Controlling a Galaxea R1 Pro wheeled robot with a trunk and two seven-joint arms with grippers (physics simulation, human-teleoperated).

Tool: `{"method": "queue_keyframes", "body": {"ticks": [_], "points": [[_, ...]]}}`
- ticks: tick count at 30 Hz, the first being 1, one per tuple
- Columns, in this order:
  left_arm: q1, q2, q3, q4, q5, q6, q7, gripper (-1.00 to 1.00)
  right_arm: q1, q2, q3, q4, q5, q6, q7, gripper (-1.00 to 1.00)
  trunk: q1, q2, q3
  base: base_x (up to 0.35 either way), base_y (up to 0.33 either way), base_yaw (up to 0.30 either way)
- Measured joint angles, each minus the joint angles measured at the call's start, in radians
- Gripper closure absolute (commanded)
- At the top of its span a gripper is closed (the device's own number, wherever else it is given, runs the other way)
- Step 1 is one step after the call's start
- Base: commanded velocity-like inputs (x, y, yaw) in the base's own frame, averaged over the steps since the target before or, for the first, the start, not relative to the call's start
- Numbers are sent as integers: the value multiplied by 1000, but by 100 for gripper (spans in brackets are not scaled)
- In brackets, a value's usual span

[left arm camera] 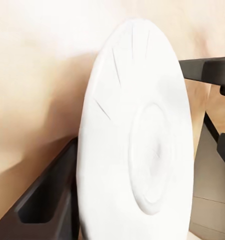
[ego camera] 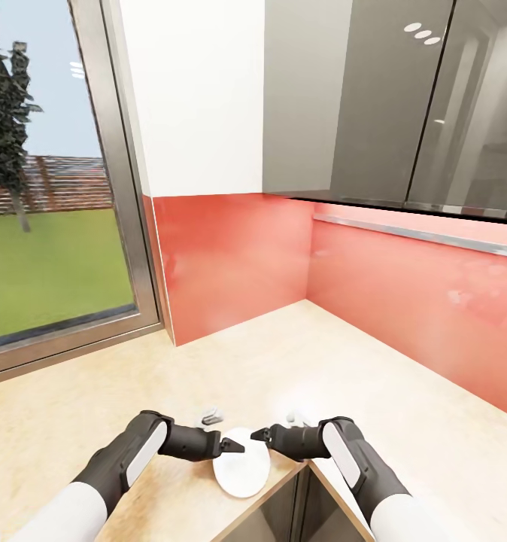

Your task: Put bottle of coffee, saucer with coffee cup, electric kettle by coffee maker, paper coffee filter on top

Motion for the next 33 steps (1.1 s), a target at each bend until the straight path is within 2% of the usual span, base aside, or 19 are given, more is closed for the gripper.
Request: {"method": "queue_keyframes", "body": {"ticks": [33], "points": [[-2, 2, -1, 0, -1, 2, 0, -100, 0, 0, 1, -1, 1, 1, -1, -100, 0, 0, 0, 0, 0, 0]]}}
